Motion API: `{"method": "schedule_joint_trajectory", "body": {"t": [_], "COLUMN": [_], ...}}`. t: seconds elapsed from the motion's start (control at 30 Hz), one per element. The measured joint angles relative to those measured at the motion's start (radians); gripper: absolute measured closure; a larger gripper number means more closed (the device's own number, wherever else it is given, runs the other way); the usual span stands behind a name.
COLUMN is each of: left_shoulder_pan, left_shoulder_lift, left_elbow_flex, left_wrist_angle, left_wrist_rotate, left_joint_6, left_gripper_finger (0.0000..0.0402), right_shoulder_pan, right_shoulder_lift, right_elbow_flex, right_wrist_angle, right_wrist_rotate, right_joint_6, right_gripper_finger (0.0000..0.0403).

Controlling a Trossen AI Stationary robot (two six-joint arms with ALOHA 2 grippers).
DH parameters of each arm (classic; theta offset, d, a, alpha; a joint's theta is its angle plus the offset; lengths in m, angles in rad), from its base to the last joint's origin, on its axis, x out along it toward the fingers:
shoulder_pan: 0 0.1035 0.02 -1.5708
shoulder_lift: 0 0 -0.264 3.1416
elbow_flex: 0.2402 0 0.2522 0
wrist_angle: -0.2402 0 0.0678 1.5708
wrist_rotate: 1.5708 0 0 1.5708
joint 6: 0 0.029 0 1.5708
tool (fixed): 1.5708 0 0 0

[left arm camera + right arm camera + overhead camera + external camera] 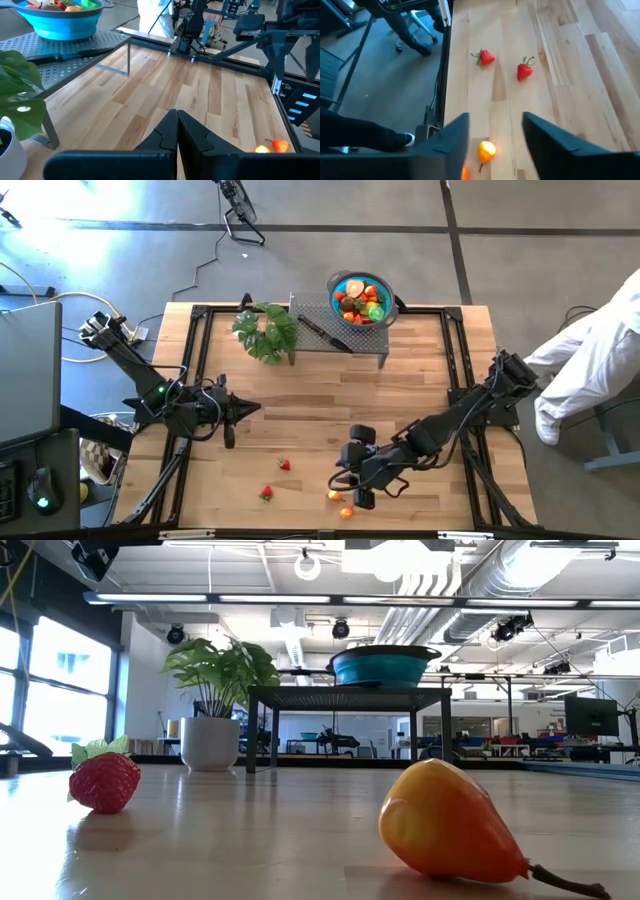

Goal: Pick & Place Fruit
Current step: Put the yellow pear in the blue bowl on the shelf

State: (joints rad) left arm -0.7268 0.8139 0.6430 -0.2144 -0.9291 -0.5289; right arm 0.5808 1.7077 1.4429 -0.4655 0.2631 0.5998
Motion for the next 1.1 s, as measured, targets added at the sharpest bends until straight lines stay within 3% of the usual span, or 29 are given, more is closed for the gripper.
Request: {"method": "schedule_joint_trajectory", "body": {"t": [0.2,0.37,1.1], "left_shoulder_pan": [0.0,0.0,0.0], "left_shoulder_lift": [0.0,0.0,0.0], "left_elbow_flex": [0.0,0.0,0.0], "left_wrist_angle": [-0.006,-0.006,-0.029], "left_wrist_rotate": [0.0,0.0,0.001], "left_joint_6": [0.0,0.0,-0.002], "left_gripper_finger": [0.0402,0.0402,0.0402], "right_shoulder_pan": [0.0,0.0,0.002], "right_shoulder_lift": [0.0,0.011,0.292], "right_elbow_flex": [0.001,0.002,0.002], "right_wrist_angle": [-0.001,0.0,0.028], "right_wrist_rotate": [0.032,0.026,-0.117], "right_joint_6": [-0.019,-0.021,0.008], "right_gripper_finger": [0.0124,0.0077,0.0098]}}
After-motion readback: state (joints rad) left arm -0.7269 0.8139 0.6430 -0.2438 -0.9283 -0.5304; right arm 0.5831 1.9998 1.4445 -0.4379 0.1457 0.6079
